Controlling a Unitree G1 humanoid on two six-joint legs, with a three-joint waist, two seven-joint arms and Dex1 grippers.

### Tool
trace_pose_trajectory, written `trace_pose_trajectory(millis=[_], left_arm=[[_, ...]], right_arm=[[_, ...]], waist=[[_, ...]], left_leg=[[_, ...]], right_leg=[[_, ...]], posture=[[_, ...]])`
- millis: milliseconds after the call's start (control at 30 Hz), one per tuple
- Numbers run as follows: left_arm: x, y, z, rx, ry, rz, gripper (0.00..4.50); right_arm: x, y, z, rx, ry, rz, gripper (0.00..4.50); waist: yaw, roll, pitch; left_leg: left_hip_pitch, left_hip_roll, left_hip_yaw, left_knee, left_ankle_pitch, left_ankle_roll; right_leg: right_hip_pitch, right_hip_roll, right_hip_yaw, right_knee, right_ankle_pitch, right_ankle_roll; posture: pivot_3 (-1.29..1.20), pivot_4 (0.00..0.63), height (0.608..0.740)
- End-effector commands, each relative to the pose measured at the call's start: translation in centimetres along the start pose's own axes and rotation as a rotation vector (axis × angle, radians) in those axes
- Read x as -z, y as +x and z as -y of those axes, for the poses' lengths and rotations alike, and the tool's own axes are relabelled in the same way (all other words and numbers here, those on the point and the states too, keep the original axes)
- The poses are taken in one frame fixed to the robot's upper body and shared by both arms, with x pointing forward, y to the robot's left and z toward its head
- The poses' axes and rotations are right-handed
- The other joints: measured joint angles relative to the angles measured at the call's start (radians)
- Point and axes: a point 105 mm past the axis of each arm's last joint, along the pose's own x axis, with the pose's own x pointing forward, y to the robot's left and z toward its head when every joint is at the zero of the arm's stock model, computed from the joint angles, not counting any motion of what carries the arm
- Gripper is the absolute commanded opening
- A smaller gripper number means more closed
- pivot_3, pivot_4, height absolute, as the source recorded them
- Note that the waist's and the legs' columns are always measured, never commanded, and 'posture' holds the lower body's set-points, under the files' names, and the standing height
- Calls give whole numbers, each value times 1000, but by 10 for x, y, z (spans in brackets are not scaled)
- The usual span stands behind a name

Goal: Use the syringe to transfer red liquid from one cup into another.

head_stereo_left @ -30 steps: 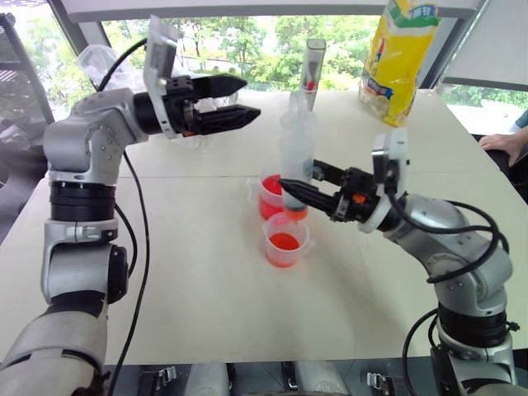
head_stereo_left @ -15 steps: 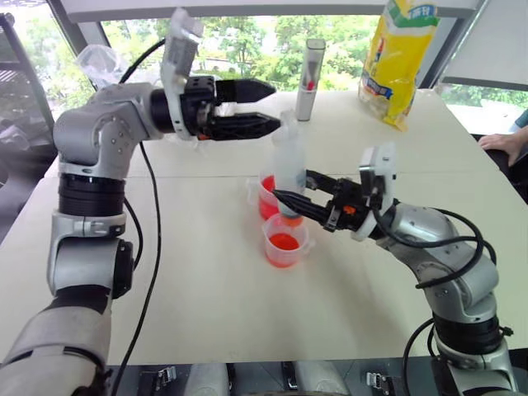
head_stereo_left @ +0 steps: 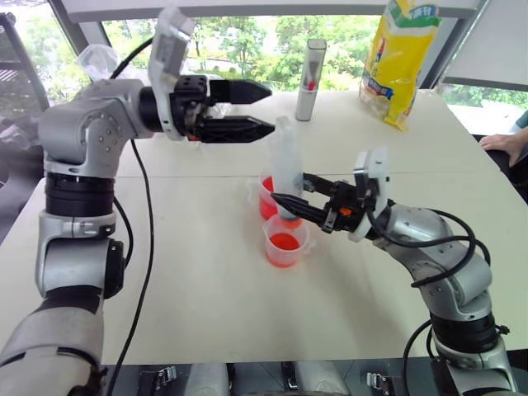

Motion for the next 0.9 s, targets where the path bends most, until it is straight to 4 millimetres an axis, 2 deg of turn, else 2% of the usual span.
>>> trace_pose_trajectory(millis=[33,267,300,367,600,633,900], left_arm=[[-4,9,6,26,55,8,4395],[2,19,6,40,63,12,4395],[3,22,6,46,66,15,4175],[3,26,6,56,70,19,3605],[3,33,13,104,55,44,169],[3,34,15,111,52,43,30],[10,36,21,150,24,13,30]], right_arm=[[-11,1,-1,-9,-37,41,1408],[-12,0,-2,-9,-38,41,1408],[-13,0,-2,-9,-38,41,1408],[-13,0,-2,-9,-37,42,1408],[-13,0,-3,-7,-35,40,1408],[-13,0,-3,-7,-34,41,1408],[-15,1,-3,-9,-31,51,1408]], waist=[[1,0,0],[-1,0,0],[-1,0,0],[1,0,0],[-1,0,0],[-1,0,0],[-1,0,0]], left_leg=[[0,0,0,0,0,0],[0,0,0,0,0,0],[0,0,0,0,0,0],[0,0,0,0,0,0],[0,0,0,0,0,0],[0,0,0,0,0,0],[0,0,0,0,0,0]], right_leg=[[0,0,0,0,0,0],[0,0,0,0,0,0],[0,0,0,0,0,0],[0,0,0,0,0,0],[0,0,0,0,0,0],[0,0,0,0,0,0],[0,0,0,0,0,0]], posture=[[0,150,740],[0,150,740],[0,150,740],[0,150,740],[0,150,740],[0,150,740],[0,150,740]])
